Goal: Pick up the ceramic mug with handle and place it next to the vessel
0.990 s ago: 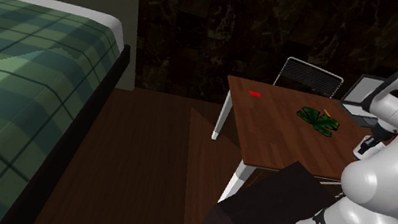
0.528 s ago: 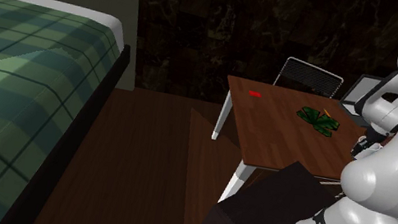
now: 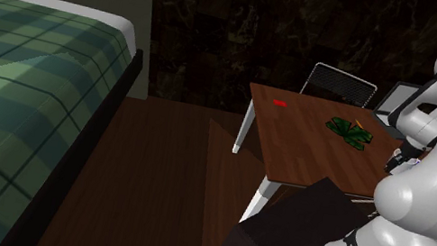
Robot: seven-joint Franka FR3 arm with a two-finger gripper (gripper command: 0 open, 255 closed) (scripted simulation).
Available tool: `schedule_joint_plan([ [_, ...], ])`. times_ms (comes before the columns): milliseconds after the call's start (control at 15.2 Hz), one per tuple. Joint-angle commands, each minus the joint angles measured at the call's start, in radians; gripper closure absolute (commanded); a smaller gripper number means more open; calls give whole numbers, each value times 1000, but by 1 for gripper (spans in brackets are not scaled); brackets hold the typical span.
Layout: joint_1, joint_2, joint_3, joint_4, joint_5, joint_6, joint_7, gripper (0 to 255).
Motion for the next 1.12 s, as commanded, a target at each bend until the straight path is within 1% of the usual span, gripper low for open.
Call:
schedule_joint_plan([
  [0, -5, 9, -5, -3, -2, -2, 1, 0],
  [132, -1, 6, -6, -8, -3, 0, 4, 0],
  [264, -8, 9, -4, -6, 0, 1, -3, 0],
  [528, 70, -106, -93, -24, -102, -86, 68, 0],
  [1056, 69, -106, -92, -24, -102, -86, 68, 0],
])
